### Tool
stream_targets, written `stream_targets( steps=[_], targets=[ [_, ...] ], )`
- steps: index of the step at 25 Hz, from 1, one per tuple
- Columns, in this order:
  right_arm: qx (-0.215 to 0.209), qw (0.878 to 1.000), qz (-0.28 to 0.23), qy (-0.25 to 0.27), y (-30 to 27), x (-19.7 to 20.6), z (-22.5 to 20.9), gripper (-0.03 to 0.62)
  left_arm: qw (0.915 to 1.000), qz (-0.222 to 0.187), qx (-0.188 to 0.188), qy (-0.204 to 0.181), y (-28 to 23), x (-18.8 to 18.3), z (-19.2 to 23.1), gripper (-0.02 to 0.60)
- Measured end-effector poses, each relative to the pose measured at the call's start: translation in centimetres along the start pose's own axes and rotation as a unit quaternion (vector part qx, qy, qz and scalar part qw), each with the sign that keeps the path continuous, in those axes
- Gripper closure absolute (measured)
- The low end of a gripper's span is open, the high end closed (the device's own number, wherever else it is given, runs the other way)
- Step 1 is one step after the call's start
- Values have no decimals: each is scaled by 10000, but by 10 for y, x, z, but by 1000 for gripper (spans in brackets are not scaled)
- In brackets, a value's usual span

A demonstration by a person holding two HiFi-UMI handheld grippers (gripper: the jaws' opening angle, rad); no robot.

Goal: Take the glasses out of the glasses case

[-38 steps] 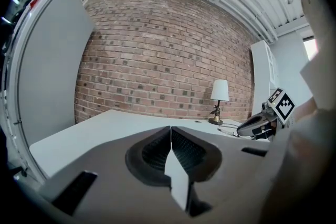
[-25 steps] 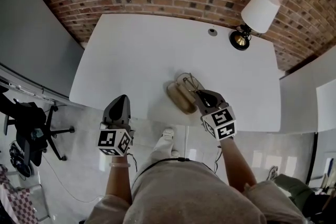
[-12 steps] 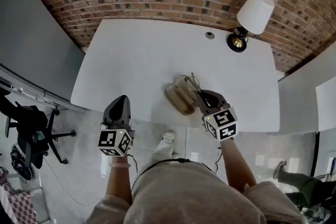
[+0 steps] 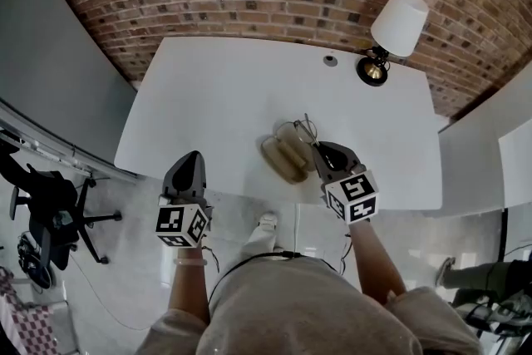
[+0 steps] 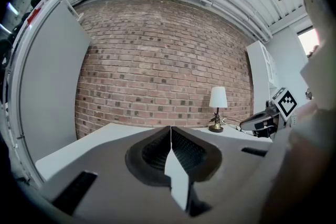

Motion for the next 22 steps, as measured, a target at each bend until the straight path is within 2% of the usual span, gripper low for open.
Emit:
stream_targets(
  steps=[22],
  targets=[
    [129, 9967, -742, -296, 25, -23, 4, 574, 9996, -259, -28, -140, 20, -16, 1, 575]
  ],
)
Point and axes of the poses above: the fingertips, and each gripper's own axes: y backward along the fingers, z to its left, x out of its underside, the point moved 4 cm from there along y, backward along the fingers, and after that the axes turned 11 degrees about z, right-handed, at the moved point
